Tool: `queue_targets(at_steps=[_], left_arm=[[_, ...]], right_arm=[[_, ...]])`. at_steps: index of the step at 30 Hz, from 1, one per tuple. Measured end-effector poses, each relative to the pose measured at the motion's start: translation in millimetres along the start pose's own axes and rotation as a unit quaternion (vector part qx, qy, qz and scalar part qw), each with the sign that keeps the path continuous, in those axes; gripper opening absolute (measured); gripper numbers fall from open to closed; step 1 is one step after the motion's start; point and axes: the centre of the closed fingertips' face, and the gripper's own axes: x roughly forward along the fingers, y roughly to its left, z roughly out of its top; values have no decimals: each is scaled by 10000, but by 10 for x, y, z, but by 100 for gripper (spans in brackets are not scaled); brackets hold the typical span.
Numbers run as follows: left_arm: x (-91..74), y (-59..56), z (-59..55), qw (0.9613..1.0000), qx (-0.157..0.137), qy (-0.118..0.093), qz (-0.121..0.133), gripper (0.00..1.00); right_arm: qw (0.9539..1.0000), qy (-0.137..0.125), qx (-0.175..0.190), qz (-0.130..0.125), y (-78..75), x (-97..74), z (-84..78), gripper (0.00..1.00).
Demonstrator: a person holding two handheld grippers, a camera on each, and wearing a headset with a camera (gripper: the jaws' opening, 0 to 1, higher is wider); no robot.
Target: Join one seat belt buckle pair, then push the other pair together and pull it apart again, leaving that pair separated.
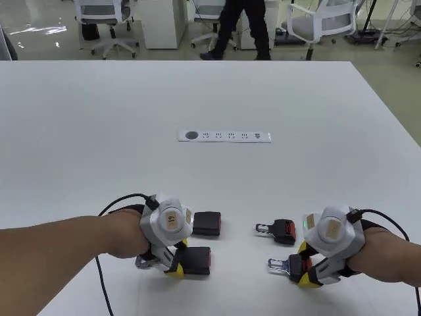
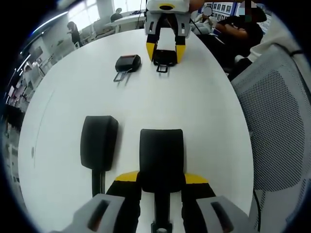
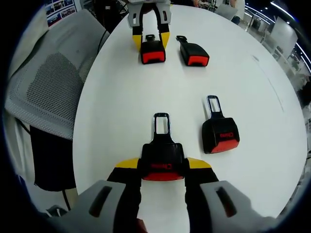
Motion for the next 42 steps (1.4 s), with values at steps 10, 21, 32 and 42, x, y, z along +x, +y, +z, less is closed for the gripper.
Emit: queue_targets(at_steps=[10,21,32,42], left_arm=[[10,0,-10,10000,-36,6,12,32],[-15,-37,4,10000,-52,4,12,32],[-14,-62,6,10000,-55,10,0,32],[-3,-79,7,10000,-85,-4,15,32]], right_arm=[[9999,-151,-22,18,26,77,177,33],[9995,-300,31,15,73,200,431,33],[9993,-373,-74,50,137,301,640,33],[9989,-460,-100,78,167,387,762,33]])
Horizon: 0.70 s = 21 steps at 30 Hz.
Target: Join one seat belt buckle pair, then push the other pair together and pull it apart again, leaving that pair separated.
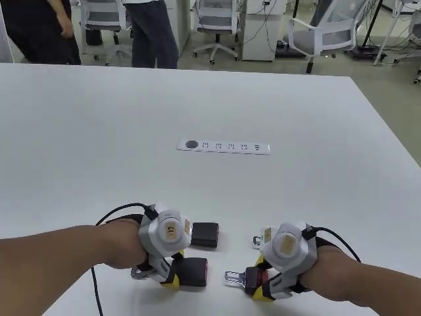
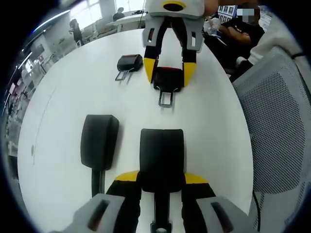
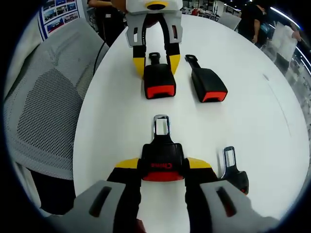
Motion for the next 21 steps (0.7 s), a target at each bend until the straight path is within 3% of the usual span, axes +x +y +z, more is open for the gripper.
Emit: queue_targets(at_steps=[21], left_arm=[[-4,1,46,10000,50,34,-21,32]], right_arm=[[9999,-141,-73,-28,32,63,201,33]])
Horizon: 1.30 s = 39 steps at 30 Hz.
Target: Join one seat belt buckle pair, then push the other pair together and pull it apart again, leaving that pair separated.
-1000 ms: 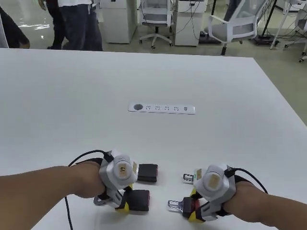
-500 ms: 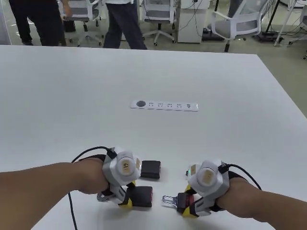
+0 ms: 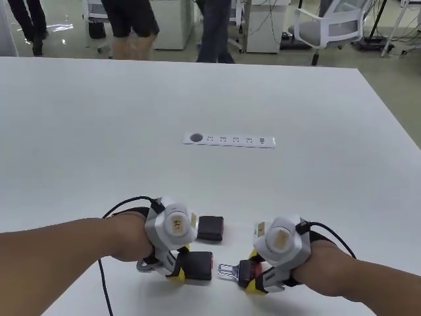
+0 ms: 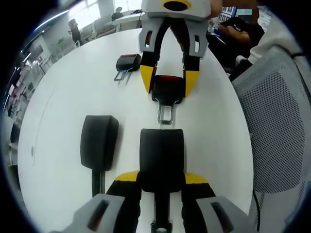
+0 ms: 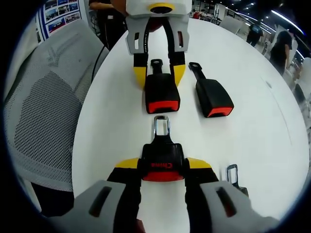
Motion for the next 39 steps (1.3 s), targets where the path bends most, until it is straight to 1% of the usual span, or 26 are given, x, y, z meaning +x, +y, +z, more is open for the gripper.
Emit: queue_targets(at_steps=[7,9,14,18,25,30,33,39], left_arm=[[3,15,25,10000,8,-9,-6,32],[-1,16,27,10000,27,-5,-14,32],[-5,22,36,10000,52,8,-32,32],[-2,61,17,9999,91,33,-38,32],[-7,84,8,9999,119,81,-19,32],[-9,78,-2,9999,114,30,-14,32],[-2,80,22,9998,169,82,-43,32],[18,94,19,9995,237,174,-64,32]], right_arm=[[9999,-76,-84,40,16,32,95,33],[9999,-44,-99,37,-5,42,106,33],[9999,-72,-104,40,-40,52,106,33],[9999,-74,-104,9,-49,42,111,33],[9999,-17,-103,-27,-69,52,97,33],[9999,-86,-15,-63,-84,55,103,32],[9999,-63,-28,-77,-82,60,120,32],[9999,-42,-87,-92,-80,44,133,32]])
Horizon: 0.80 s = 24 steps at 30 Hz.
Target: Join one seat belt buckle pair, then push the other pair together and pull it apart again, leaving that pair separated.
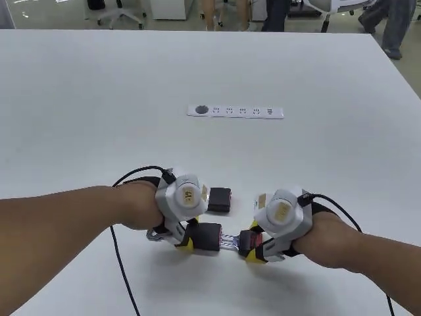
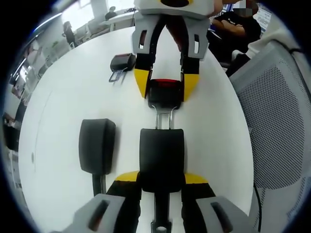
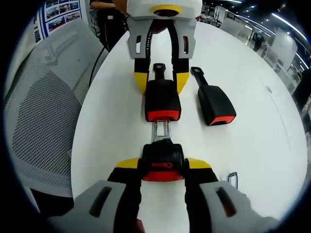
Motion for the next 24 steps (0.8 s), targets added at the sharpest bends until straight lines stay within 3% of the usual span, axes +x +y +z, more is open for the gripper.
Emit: queue_targets(at_steps=[8,15,24], left_arm=[[13,4,-9,10000,-8,26,1,32],[9,-10,8,10000,7,87,21,32],[16,-6,21,10000,38,49,-6,31]], right_arm=[[9999,35,-107,-24,-37,35,-17,32],[9999,-88,-130,-30,-26,101,99,32],[9996,-273,17,27,-31,75,89,31]])
